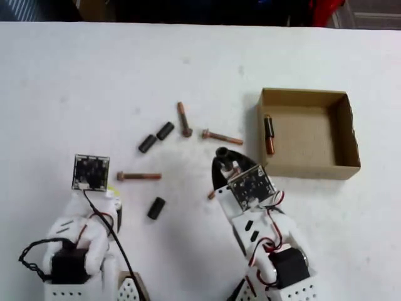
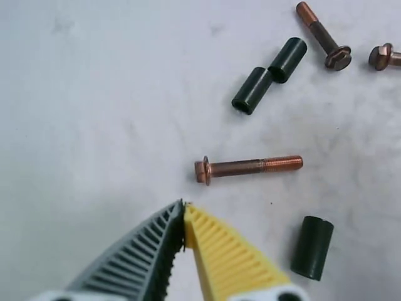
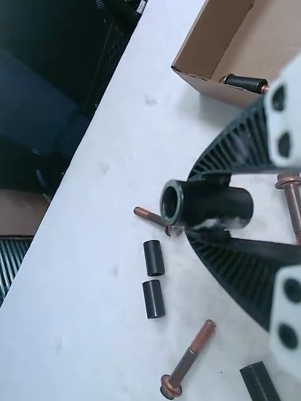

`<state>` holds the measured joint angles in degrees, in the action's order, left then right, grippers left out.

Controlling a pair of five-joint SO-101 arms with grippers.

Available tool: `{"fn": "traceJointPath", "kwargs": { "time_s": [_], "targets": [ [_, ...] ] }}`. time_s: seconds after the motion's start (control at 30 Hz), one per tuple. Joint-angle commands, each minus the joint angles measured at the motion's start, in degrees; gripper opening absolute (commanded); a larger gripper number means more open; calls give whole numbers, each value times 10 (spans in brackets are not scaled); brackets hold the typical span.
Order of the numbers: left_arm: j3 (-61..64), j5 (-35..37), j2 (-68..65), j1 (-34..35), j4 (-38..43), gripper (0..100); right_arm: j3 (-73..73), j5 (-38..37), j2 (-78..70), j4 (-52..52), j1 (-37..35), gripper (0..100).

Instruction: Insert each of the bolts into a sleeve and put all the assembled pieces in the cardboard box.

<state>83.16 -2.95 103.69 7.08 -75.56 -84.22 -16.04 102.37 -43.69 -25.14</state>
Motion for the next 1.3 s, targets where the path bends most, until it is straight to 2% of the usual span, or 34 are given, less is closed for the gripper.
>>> {"fn": "traceJointPath", "kwargs": {
  "time_s": [0.0,0.33,0.47,0.63,0.8,1.07,1.27],
  "targets": [
    [-69,-4,-78,-7,-3,20,-26,8,7,71,3,16],
    [-276,4,-481,-8,25,21,-124,8,7,215,3,16],
    [-346,57,-612,-18,25,21,-127,8,7,217,3,16],
    [-426,115,-747,-64,24,21,-127,8,7,197,3,16],
    [-502,190,-841,-95,22,27,-127,8,7,196,3,16],
    [-534,365,-925,-114,25,234,-127,8,7,196,3,16],
    [-529,451,-975,-103,71,264,-127,7,7,196,4,16]
  ]
}}
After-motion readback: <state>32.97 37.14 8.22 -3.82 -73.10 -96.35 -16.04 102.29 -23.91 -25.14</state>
